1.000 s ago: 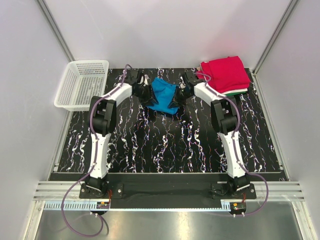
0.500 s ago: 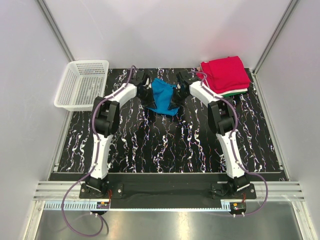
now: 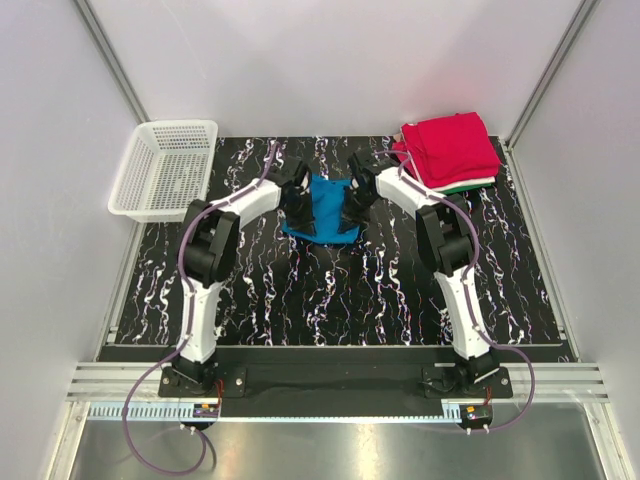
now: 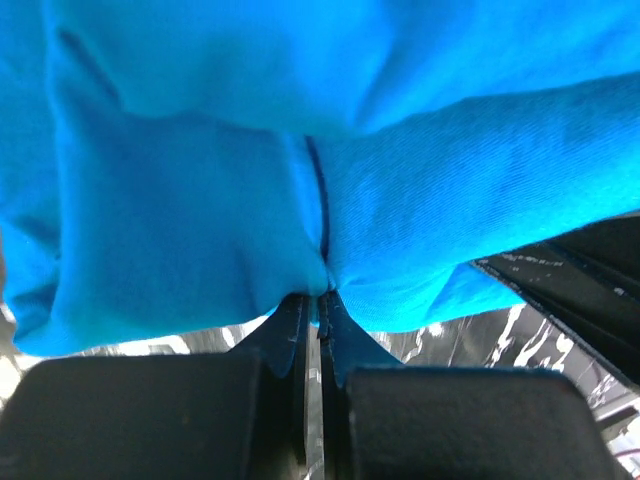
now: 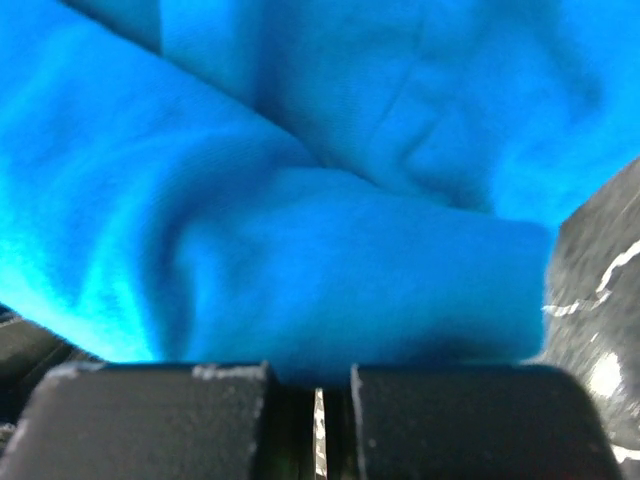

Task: Fold and stack the t-shirts
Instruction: Fold the tshirt

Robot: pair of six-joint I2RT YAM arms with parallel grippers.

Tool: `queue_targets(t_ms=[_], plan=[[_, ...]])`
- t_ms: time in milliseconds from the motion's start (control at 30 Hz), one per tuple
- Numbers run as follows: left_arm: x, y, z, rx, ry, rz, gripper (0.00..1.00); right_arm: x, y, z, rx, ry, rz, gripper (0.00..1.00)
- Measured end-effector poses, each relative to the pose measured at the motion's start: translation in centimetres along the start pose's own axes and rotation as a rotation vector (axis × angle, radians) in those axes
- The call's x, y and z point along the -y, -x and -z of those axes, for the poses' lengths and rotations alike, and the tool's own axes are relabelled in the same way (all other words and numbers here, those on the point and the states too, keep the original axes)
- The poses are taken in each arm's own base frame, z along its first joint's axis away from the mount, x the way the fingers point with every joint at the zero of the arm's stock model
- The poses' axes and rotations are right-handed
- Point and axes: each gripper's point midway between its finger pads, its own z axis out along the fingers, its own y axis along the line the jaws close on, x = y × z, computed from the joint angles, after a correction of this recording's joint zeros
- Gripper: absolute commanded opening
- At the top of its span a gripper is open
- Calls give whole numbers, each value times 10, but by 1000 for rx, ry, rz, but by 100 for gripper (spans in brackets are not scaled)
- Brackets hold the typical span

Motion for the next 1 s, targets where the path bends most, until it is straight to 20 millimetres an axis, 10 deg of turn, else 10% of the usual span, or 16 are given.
queue_targets(t_ms=[467, 900, 1000], plan=[[-5, -100, 25, -107, 81, -10, 0, 0, -88, 8, -137, -81, 61, 0], [-16, -213, 57, -210, 110, -39, 0, 5, -213, 27, -259, -160, 134, 0], [-19, -234, 67, -230, 117, -50, 24, 3, -234, 34, -276, -167, 159, 13]])
